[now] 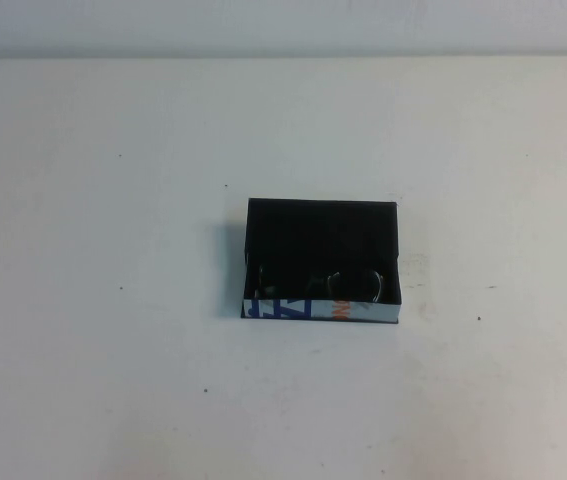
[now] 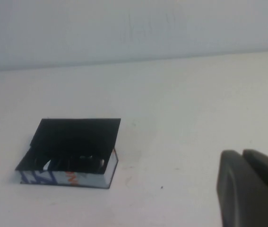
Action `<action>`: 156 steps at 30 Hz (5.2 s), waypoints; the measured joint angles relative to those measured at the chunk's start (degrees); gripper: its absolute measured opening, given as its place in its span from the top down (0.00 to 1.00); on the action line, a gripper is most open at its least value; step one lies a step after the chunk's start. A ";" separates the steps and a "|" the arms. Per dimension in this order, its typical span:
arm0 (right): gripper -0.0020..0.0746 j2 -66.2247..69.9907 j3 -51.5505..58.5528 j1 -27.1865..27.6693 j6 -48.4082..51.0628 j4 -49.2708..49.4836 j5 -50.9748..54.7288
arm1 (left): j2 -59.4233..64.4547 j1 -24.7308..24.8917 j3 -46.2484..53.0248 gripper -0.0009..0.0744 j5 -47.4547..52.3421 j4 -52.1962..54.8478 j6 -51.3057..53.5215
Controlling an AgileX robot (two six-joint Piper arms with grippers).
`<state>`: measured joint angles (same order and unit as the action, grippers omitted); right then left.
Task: Take glasses out of glasses case
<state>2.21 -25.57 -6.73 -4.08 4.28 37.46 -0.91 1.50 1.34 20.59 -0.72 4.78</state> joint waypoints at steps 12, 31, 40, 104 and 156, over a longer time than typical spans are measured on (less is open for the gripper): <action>1.00 24.64 -11.67 0.00 0.56 8.18 8.83 | 0.00 0.00 0.00 0.99 0.00 0.00 0.00; 0.99 77.36 -44.82 -16.94 38.73 -0.63 28.96 | 0.00 0.00 0.00 0.99 0.00 0.00 0.00; 0.62 95.57 -61.00 -23.31 51.60 -1.51 32.44 | 0.00 0.00 0.00 0.99 0.00 0.00 0.00; 0.89 125.35 -87.30 -26.85 50.91 -1.00 29.25 | 0.00 0.00 0.00 0.99 0.00 0.00 0.00; 0.58 89.41 -31.76 -6.45 -5.50 0.36 4.60 | 0.00 0.00 0.00 0.99 0.00 0.00 0.00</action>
<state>91.63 -57.32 -13.17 -9.58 4.64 42.06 -0.91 1.50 1.34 20.59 -0.72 4.78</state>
